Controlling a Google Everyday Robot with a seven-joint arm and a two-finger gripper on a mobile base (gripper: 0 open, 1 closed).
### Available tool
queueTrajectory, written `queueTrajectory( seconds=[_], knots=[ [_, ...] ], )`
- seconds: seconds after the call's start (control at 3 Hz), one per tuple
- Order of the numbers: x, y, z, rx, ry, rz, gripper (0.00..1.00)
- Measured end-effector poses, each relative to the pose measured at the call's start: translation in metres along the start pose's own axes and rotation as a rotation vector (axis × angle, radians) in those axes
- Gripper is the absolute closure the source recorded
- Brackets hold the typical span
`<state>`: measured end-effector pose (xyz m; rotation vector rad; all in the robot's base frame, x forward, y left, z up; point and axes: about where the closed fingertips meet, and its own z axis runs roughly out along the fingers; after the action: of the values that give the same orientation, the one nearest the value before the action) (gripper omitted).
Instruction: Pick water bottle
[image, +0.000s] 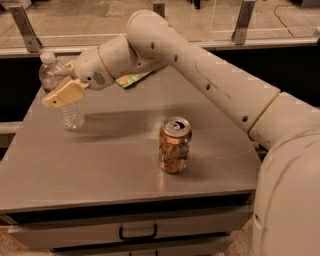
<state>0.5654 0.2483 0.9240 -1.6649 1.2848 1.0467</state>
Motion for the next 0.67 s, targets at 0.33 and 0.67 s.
queueTrajectory(
  seconds=[0.33, 0.67],
  knots=[
    [-0.006, -0.018, -0.041, 0.085, -0.025, -0.013, 0.86],
    [-0.025, -0.035, -0.116, 0.240, -0.060, -0.059, 1.00]
  ],
)
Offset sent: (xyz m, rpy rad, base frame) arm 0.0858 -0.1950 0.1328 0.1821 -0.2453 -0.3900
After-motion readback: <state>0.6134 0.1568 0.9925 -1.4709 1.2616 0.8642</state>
